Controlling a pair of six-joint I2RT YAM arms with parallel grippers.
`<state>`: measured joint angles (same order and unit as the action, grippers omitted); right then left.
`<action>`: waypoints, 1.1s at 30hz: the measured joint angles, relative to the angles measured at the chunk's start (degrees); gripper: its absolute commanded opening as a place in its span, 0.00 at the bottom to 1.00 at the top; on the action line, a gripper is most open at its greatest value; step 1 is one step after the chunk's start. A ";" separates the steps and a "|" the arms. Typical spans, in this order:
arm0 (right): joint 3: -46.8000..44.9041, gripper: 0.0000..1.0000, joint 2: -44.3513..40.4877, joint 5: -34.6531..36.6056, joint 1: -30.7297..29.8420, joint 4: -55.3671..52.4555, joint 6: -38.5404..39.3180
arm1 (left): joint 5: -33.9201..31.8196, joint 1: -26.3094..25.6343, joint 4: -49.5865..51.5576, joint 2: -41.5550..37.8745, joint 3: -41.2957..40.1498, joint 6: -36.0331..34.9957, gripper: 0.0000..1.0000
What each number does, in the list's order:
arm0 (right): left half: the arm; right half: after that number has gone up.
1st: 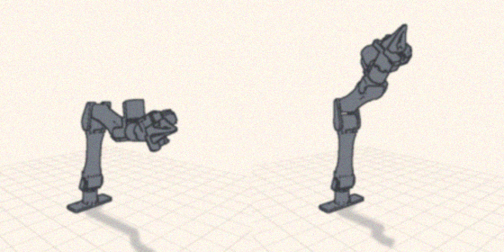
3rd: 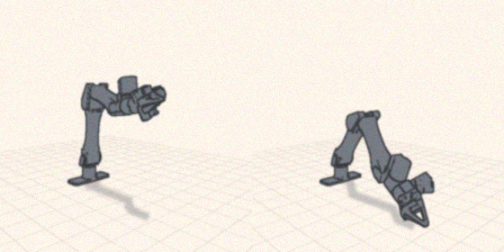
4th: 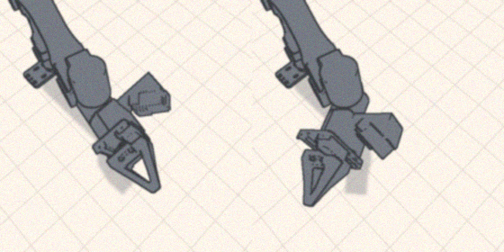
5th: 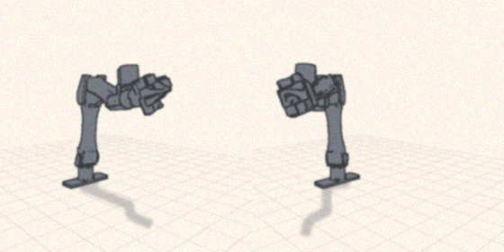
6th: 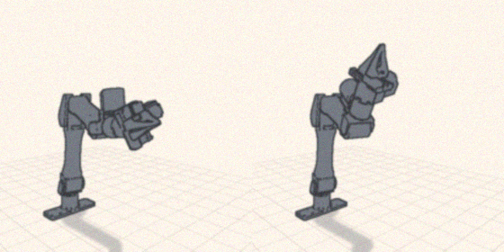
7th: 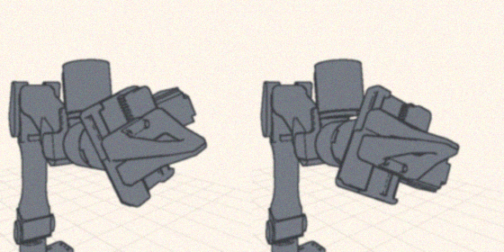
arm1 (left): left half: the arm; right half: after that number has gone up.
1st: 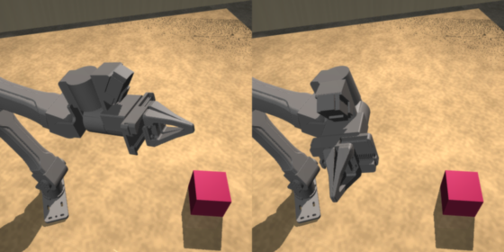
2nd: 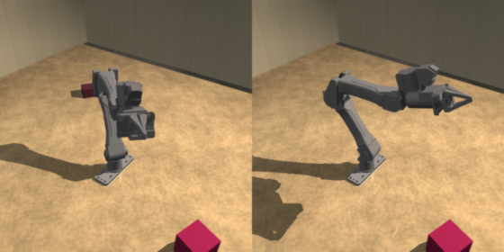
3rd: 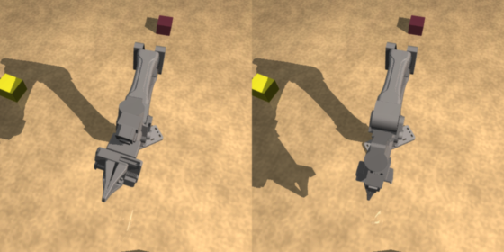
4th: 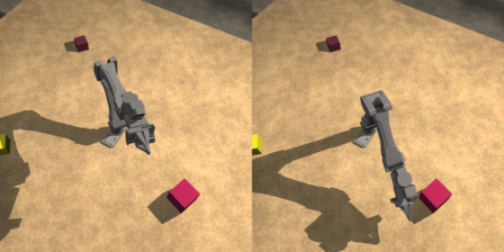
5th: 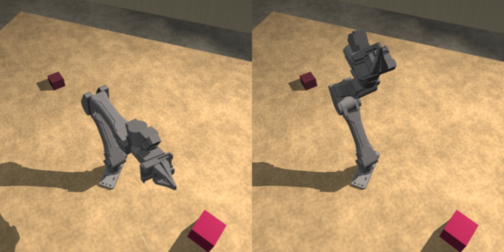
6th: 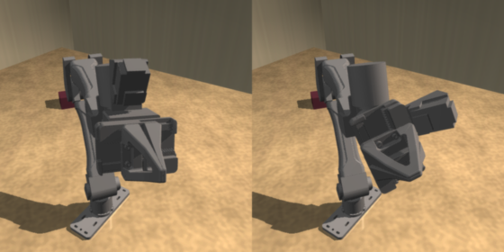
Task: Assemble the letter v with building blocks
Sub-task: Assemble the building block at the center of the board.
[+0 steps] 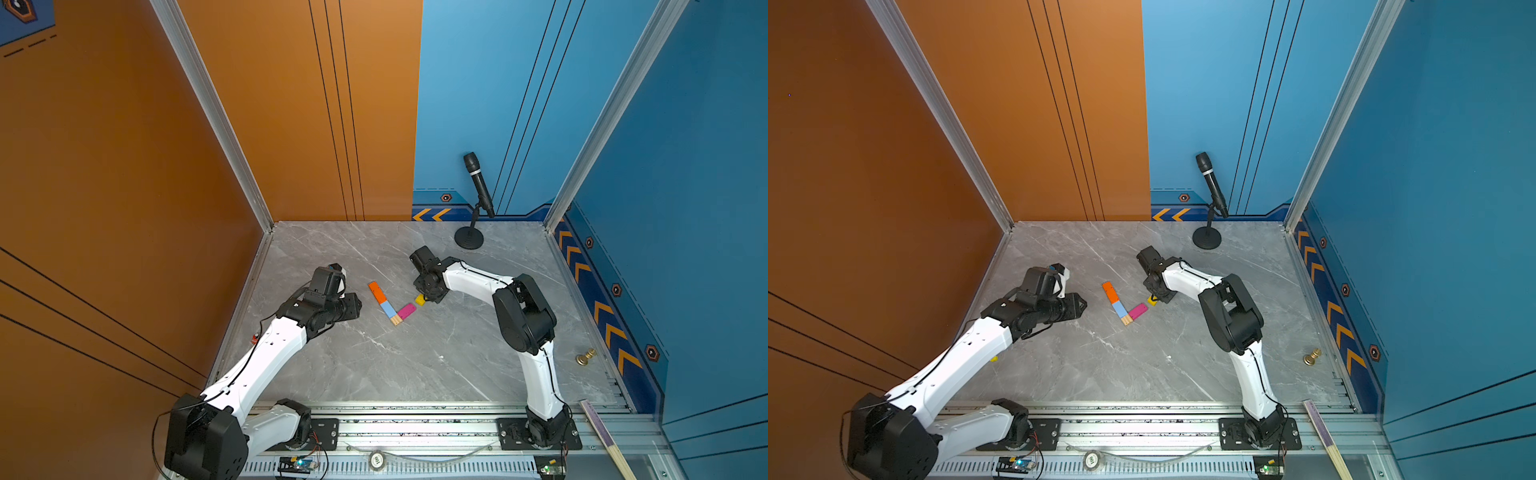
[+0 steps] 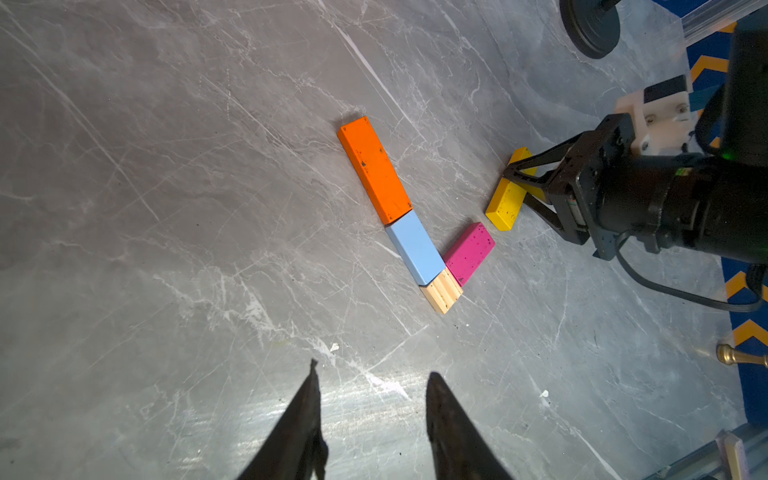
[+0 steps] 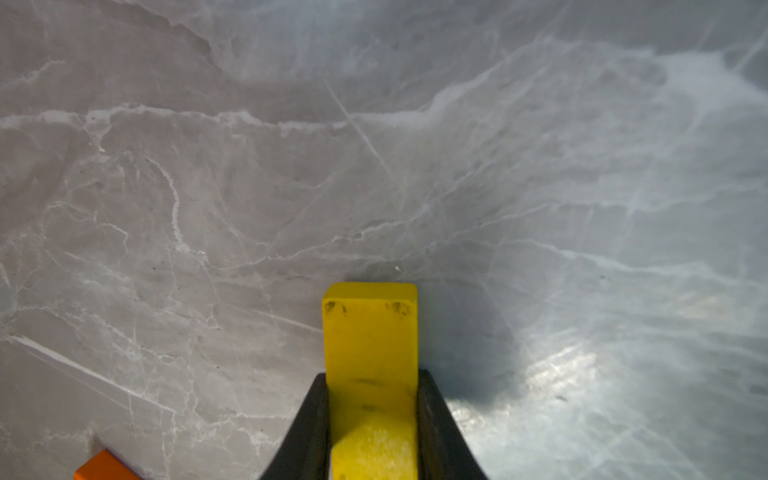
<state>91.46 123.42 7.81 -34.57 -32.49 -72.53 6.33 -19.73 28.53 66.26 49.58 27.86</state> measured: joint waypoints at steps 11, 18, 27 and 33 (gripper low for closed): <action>0.39 0.32 0.24 0.02 -0.22 -0.13 -1.49 | 0.33 0.35 0.02 -0.33 0.00 -0.02 0.43; 0.72 0.42 0.42 -0.02 -0.26 -0.09 -2.38 | 0.55 0.92 0.07 -0.59 0.00 -0.04 0.43; 0.96 0.58 0.46 -0.04 -0.26 0.42 -2.67 | 0.79 1.05 0.39 -1.31 -0.07 -0.07 0.43; 1.05 0.72 0.39 -0.07 -0.28 1.62 -2.73 | 0.81 1.46 0.42 -2.03 -0.17 -0.44 0.43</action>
<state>92.51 123.81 7.75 -34.85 -30.87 -75.26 7.14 -18.26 28.95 64.23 49.41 27.42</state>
